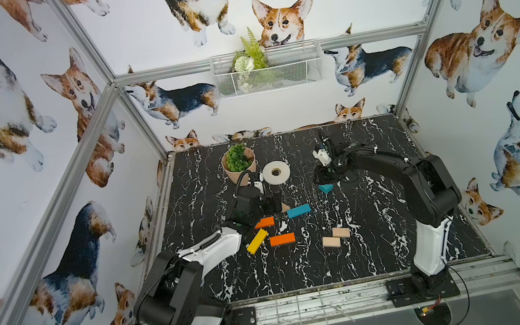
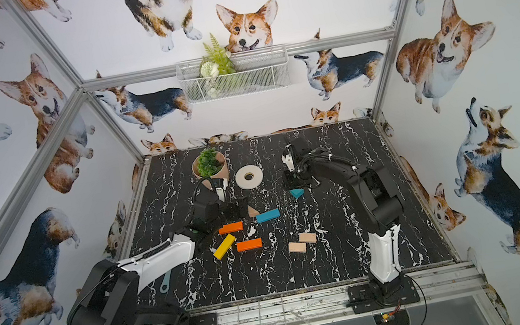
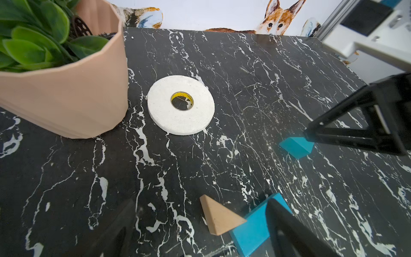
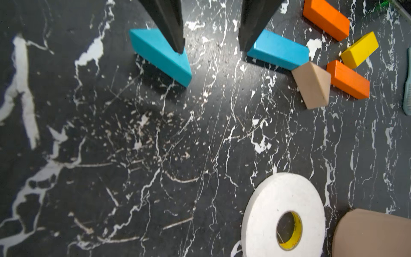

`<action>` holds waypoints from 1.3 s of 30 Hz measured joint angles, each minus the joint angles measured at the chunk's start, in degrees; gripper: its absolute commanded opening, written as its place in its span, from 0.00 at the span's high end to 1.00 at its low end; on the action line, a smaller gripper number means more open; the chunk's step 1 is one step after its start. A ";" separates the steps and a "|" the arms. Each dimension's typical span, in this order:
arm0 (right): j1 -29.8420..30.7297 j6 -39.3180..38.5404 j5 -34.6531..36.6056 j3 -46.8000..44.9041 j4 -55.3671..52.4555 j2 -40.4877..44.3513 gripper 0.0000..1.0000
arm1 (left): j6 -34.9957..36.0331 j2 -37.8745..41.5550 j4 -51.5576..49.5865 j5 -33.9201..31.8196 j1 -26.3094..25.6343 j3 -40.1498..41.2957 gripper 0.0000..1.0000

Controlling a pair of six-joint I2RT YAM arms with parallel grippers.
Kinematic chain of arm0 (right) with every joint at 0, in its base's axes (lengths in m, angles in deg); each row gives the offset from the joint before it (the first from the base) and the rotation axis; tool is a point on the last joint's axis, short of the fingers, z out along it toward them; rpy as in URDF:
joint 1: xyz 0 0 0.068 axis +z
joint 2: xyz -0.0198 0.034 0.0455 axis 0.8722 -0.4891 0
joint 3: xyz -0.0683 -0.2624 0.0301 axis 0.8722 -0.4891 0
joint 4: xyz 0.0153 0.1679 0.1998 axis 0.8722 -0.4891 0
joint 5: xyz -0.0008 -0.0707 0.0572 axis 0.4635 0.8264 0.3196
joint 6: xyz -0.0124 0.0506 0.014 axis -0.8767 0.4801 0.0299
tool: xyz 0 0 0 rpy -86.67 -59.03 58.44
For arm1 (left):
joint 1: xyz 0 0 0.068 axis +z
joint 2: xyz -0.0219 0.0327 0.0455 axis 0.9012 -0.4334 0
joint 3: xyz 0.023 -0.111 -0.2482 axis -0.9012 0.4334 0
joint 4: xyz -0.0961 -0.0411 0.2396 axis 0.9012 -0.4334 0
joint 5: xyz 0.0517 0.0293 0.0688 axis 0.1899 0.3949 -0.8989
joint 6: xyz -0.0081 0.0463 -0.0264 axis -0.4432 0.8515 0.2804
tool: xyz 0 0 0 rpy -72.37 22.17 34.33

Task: Assemble a carrot with building blocks
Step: Move the building block to the center of the board.

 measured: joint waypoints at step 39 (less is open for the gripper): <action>-0.22 -1.09 -5.33 0.83 -4.81 -0.07 0.55 | 0.11 -0.90 -1.90 0.48 0.04 -1.75 0.08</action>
